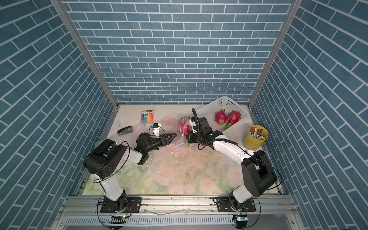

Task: Open the zip-top bag and take out the dragon fruit
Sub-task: Pick up the dragon fruit from the zipper food storage bag.

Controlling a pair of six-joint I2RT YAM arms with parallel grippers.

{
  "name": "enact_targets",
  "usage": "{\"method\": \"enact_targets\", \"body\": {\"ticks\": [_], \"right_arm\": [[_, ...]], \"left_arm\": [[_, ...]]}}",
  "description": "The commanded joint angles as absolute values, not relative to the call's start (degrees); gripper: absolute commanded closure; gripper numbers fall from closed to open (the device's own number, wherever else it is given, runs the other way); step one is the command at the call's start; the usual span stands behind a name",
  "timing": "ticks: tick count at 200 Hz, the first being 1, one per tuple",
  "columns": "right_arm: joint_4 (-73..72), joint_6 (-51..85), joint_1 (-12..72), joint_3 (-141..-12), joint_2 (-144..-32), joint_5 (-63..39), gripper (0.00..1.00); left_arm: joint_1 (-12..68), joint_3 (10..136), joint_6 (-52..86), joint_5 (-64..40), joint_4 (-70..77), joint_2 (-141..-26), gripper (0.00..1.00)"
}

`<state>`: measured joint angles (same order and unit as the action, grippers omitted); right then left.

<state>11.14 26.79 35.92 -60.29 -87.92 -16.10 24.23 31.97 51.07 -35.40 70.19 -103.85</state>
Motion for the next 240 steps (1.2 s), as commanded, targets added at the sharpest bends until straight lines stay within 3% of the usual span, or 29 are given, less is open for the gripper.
{"method": "enact_targets", "body": {"ticks": [1,41,56,70,101,107,240], "right_arm": [[8.3,28.0,35.7,-60.2,-86.7,-16.6,1.0],[7.5,28.1,35.6,-60.6,-87.1,-18.1,1.0],[7.5,28.2,35.7,-60.7,-87.6,-18.6,1.0],[7.5,28.5,35.7,-60.9,-88.1,-18.9,1.0],[7.3,29.0,35.7,-60.9,-88.0,-19.0,1.0],[7.4,29.1,35.7,-60.9,-87.8,-19.1,1.0],[16.9,29.3,35.6,-61.0,-79.0,-22.5,1.0]], "left_arm": [[24.1,32.7,52.8,-35.3,73.7,-105.7,0.08],[24.5,37.0,54.4,-35.9,74.6,-110.9,0.09],[24.5,38.4,55.9,-36.3,77.3,-113.0,0.15],[24.6,39.6,57.0,-36.9,79.3,-114.5,0.32],[24.3,41.5,56.3,-36.9,79.1,-116.2,0.85],[24.2,41.9,55.8,-36.8,78.2,-116.3,1.0],[19.6,47.4,50.6,-35.1,68.9,-117.4,1.0]]}}
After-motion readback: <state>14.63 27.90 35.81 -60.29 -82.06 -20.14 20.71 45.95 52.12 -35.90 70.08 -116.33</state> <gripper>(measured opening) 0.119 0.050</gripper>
